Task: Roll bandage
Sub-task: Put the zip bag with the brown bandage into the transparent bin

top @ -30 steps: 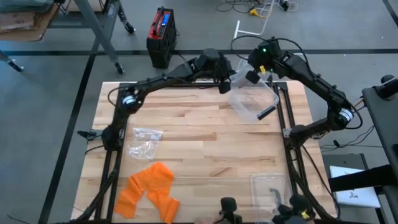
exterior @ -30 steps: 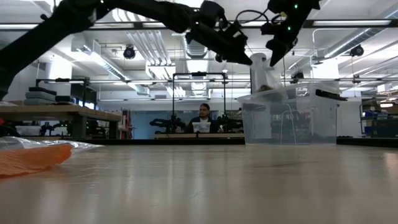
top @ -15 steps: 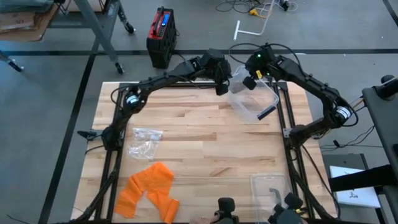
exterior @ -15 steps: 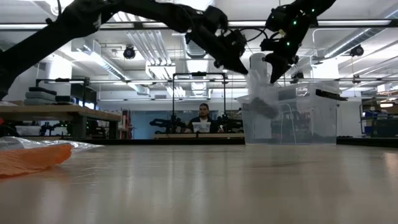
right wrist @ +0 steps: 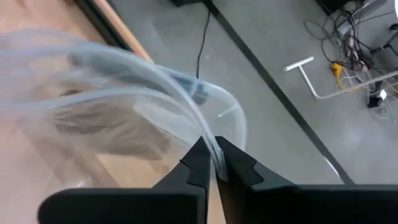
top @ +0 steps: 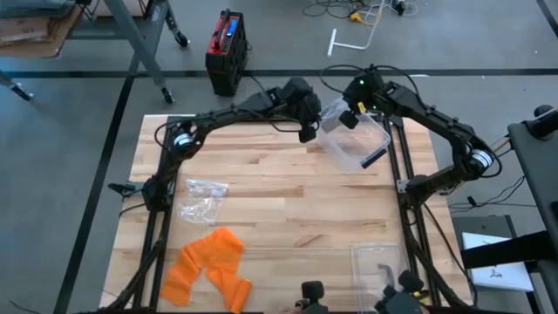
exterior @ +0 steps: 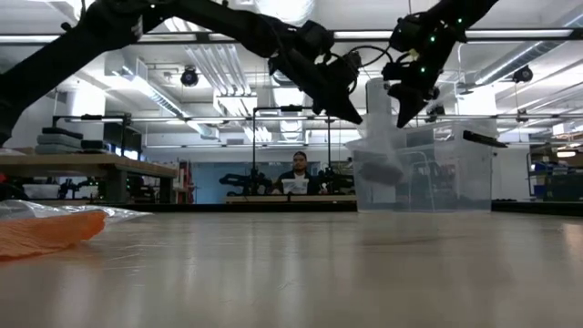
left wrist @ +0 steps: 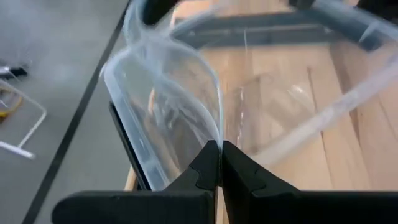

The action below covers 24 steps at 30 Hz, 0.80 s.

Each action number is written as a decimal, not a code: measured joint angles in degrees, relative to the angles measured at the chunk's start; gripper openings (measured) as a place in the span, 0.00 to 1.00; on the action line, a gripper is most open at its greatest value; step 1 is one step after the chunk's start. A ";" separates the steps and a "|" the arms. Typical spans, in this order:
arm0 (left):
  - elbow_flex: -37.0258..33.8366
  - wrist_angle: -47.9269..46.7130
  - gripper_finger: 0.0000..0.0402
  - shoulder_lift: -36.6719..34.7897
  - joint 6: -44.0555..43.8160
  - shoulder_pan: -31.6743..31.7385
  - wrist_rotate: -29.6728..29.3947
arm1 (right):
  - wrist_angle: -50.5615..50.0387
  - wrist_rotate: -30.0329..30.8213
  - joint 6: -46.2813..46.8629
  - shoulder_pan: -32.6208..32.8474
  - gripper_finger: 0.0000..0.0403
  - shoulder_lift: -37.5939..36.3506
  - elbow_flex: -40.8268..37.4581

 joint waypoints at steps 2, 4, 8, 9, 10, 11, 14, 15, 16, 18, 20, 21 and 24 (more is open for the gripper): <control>-0.83 0.71 0.00 -0.17 -0.07 -0.01 0.06 | 1.74 0.04 0.82 -0.04 0.05 0.13 -0.77; -1.27 0.50 0.00 0.03 -0.16 0.09 -0.02 | 3.45 0.04 1.45 -0.28 0.08 0.56 -1.59; -1.51 1.14 0.00 0.14 -0.48 0.14 -0.05 | 6.44 0.04 1.55 -0.52 0.13 1.27 -3.58; -1.51 1.27 0.00 0.14 -0.49 0.10 -0.06 | 6.99 0.04 1.73 -0.60 0.15 1.47 -3.88; -1.51 1.26 0.00 0.14 -0.61 0.09 -0.28 | 7.27 0.04 1.78 -0.68 0.17 1.52 -4.33; -1.54 1.29 0.00 0.14 -0.96 0.09 -0.96 | 7.12 0.02 1.79 -0.70 0.19 1.53 -4.83; -2.44 3.64 0.00 0.14 -3.11 0.07 -4.40 | 7.60 0.04 2.31 -0.70 0.25 1.53 -5.88; -2.88 4.76 0.00 0.14 -3.71 0.09 -5.28 | 7.72 0.02 2.79 -0.70 0.27 1.53 -6.17; -3.38 5.83 0.00 0.14 -4.15 0.14 -5.37 | 7.51 0.02 3.02 -0.78 0.29 1.53 -6.56; -4.64 7.48 0.00 0.14 -5.34 0.26 -5.60 | 7.18 0.03 3.03 -0.79 0.33 1.53 -7.01; -5.84 8.64 0.00 0.14 -6.45 0.24 -5.57 | 7.29 0.02 3.11 -0.79 0.36 1.38 -7.08; -6.16 8.84 0.00 0.14 -6.86 0.20 -5.56 | 7.13 0.02 3.16 -0.79 0.38 1.25 -7.05; -6.88 9.42 0.00 0.16 -7.12 0.19 -5.54 | 6.72 0.04 3.55 -0.79 0.42 1.17 -5.64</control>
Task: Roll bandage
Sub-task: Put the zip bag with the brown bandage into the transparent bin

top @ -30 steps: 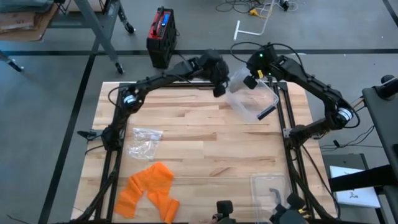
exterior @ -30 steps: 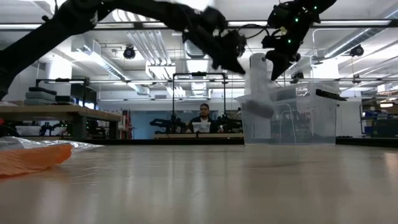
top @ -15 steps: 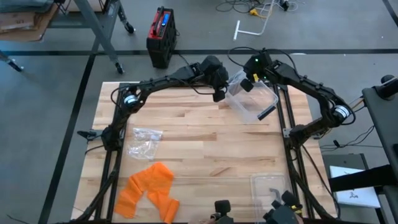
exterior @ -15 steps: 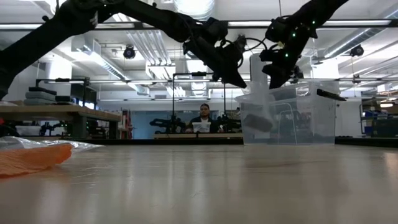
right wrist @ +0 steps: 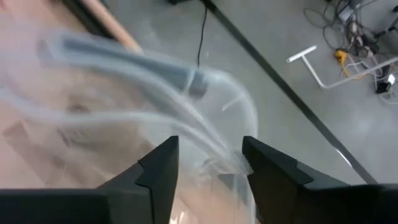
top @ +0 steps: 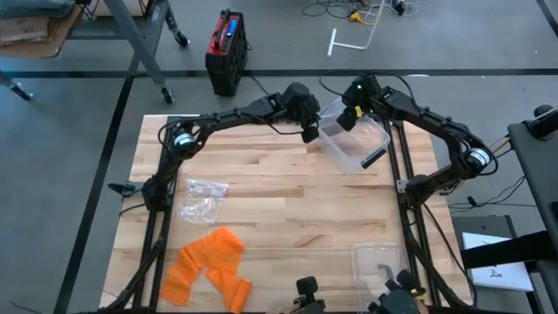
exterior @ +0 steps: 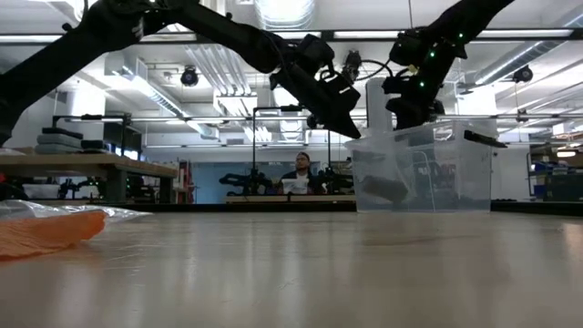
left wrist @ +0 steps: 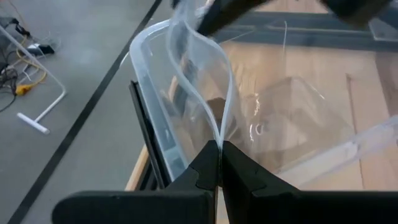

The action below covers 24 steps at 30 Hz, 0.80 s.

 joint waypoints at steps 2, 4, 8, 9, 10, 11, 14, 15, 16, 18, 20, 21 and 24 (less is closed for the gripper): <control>-0.23 -0.23 0.00 0.00 -0.27 0.01 0.00 | -0.07 0.00 0.85 0.00 0.44 -0.08 1.60; -0.23 -0.24 0.00 0.00 -1.07 0.01 0.00 | -1.17 -0.02 1.01 0.00 0.47 -0.12 3.91; -0.23 -0.13 0.00 0.00 -3.44 0.29 0.00 | -7.51 -1.33 3.55 0.00 0.51 -0.14 8.87; -0.23 -0.18 0.00 0.00 -4.29 0.37 0.00 | -9.91 -2.66 4.97 0.00 0.52 -0.14 9.86; -0.23 -0.19 0.00 0.00 -5.09 0.49 0.00 | -12.37 -4.33 6.96 0.00 0.52 -0.14 10.57; -0.23 -0.17 0.00 0.00 -5.74 0.61 0.00 | -14.73 -5.96 8.62 0.00 0.52 -0.14 10.95; -0.23 -0.09 0.00 0.00 -6.24 0.69 0.00 | -16.83 -9.23 11.60 0.02 0.51 -0.14 10.55; -0.23 -0.04 0.01 0.00 -6.83 0.71 0.01 | -16.85 -9.62 12.38 0.03 0.50 -0.06 10.09; -0.23 0.03 0.02 0.00 -7.38 0.71 0.02 | -16.88 -9.64 13.04 0.03 0.49 0.24 9.77; -0.23 -0.10 0.06 0.00 -7.49 0.66 0.09 | -15.47 -9.50 14.45 0.04 0.47 1.39 9.17; -0.21 -0.79 0.11 0.00 -7.50 0.65 0.19 | -14.02 -9.46 16.01 0.04 0.45 2.76 8.57; -0.21 -1.20 0.14 0.00 -7.53 0.63 0.20 | -13.38 -9.47 16.38 0.04 0.43 3.72 8.55; -0.21 -2.15 0.24 -0.08 -7.45 0.63 0.26 | -12.58 -9.52 16.98 0.02 0.39 6.45 8.55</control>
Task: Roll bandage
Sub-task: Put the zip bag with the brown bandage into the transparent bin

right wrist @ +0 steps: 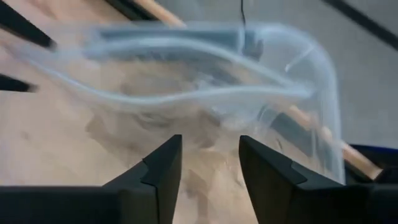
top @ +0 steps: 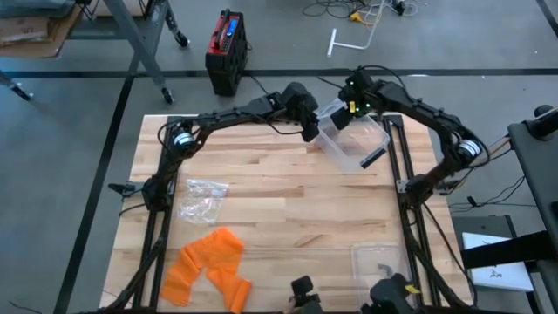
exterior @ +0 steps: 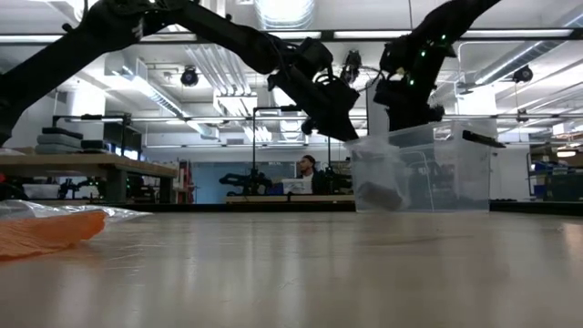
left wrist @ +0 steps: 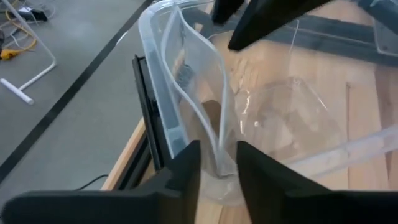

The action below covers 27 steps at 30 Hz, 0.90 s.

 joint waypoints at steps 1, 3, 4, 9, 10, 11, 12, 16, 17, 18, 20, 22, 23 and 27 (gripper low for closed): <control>0.00 -0.51 0.28 -0.23 0.23 0.02 0.00 | -0.08 0.06 -0.02 0.00 0.37 1.20 0.05; 0.00 -2.38 0.35 -1.01 0.97 0.02 -0.01 | 0.22 0.33 -0.55 0.00 0.34 3.46 0.33; 0.00 -3.35 0.38 -1.56 1.41 0.02 -0.02 | 0.71 1.18 -1.03 0.00 0.33 4.58 0.41; 0.00 -7.74 0.50 -5.65 3.34 0.02 0.20 | 3.99 7.98 -2.48 -0.29 0.27 8.28 3.34; 0.00 -8.44 0.51 -6.38 3.66 0.02 0.20 | 4.10 8.06 -2.89 -0.31 0.26 8.74 4.22; 0.00 -8.74 0.52 -7.04 4.00 0.02 0.20 | 4.78 8.17 -3.36 -0.35 0.24 9.06 5.10; 0.00 -9.00 0.53 -7.62 4.35 -0.10 0.17 | 5.39 8.17 -3.65 -0.35 0.23 9.18 5.81; 0.00 -10.13 0.54 -10.05 5.27 -0.24 0.22 | 7.17 8.06 -5.04 -0.24 0.20 8.56 7.26; 0.00 -10.43 0.54 -10.77 5.62 -0.24 0.25 | 7.43 8.05 -5.14 -0.24 0.19 8.17 7.39; 0.00 -11.47 0.53 -11.57 5.78 -0.24 0.36 | 7.11 8.08 -5.19 -0.26 0.19 7.74 7.43; 0.00 -13.31 0.52 -12.75 6.26 -0.24 1.16 | 5.65 8.14 -5.22 -0.31 0.17 7.02 7.43; -0.18 -15.10 0.50 -13.90 6.63 -0.27 3.18 | 3.57 8.14 -5.72 -0.30 0.16 6.19 7.16; -0.86 -15.08 0.49 -14.63 6.64 -0.29 4.51 | 2.39 8.12 -6.04 -0.28 0.16 6.00 7.04; -5.96 -11.85 0.44 -18.43 6.64 -0.39 7.33 | -0.87 8.04 -6.03 -0.24 0.16 5.96 6.47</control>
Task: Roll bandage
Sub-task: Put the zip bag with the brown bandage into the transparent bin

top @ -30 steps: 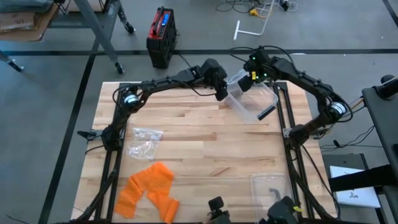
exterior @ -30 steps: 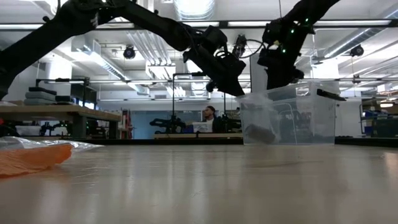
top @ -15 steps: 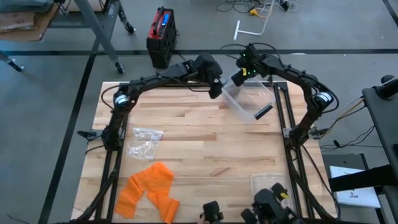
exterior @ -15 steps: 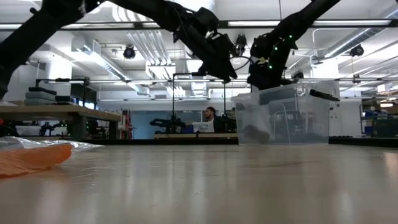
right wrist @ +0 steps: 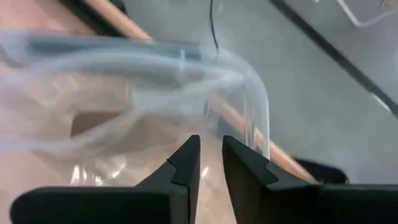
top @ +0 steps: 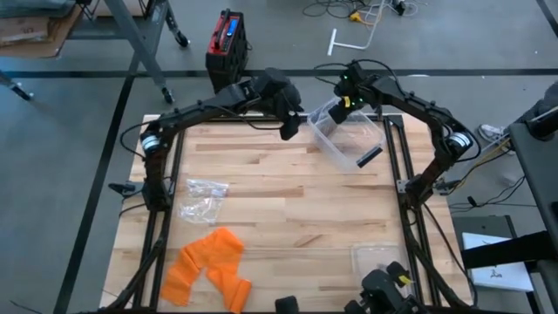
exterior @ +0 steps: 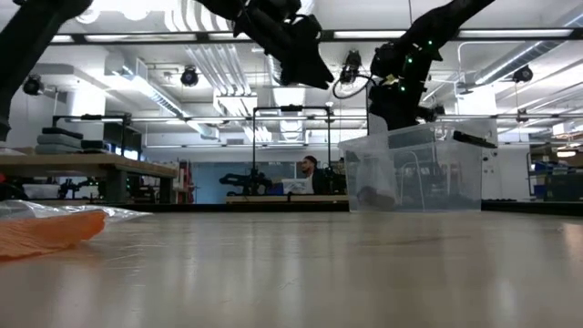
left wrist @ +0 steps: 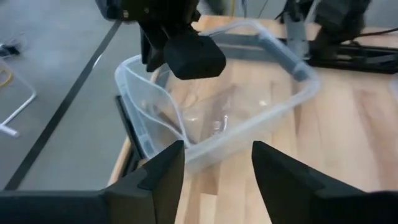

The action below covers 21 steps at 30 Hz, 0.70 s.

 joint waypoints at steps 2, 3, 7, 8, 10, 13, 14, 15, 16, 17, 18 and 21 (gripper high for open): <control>-3.59 1.65 0.42 -2.31 -0.11 -0.01 0.18 | -1.46 -0.06 0.01 -0.02 0.17 0.02 -0.08; -5.59 2.93 0.41 -3.60 -0.36 -0.07 0.22 | -2.35 -0.67 0.11 -0.02 0.17 0.00 -0.06; -14.23 7.87 0.38 -9.63 -1.11 -0.39 0.17 | -5.54 -9.01 1.51 0.10 0.20 -0.12 -0.26; -16.57 9.18 0.37 -11.42 -0.99 -0.58 0.15 | -5.22 -11.09 1.53 0.41 0.20 -0.17 -0.40; -21.32 12.98 0.36 -14.59 -0.43 -1.21 0.13 | -4.50 -12.31 1.53 1.30 0.20 -0.04 -0.68; -28.09 18.14 0.35 -19.27 -1.02 -2.07 0.19 | -1.68 -12.50 1.94 2.75 0.19 0.09 -0.70; -30.10 19.62 0.35 -20.61 -1.65 -2.28 0.18 | -0.69 -12.50 1.95 3.24 0.19 0.09 -0.70; -31.89 21.36 0.35 -21.84 -2.16 -2.46 0.14 | 0.52 -12.48 1.95 3.51 0.18 0.09 -0.70; -33.88 22.81 0.35 -23.32 -2.65 -2.56 0.11 | 1.98 -12.50 1.95 3.73 0.17 0.09 -0.70; -35.72 23.61 0.35 -24.64 -3.12 -2.69 0.03 | 3.10 -12.55 1.99 3.86 0.16 0.09 -0.70; -37.27 24.52 0.35 -25.62 -3.65 -2.99 0.01 | 4.06 -12.51 2.31 3.89 0.15 0.14 -0.70; -41.36 26.83 0.36 -28.87 -5.32 -3.49 -0.01 | 6.25 -11.18 3.67 3.76 0.13 0.33 -0.72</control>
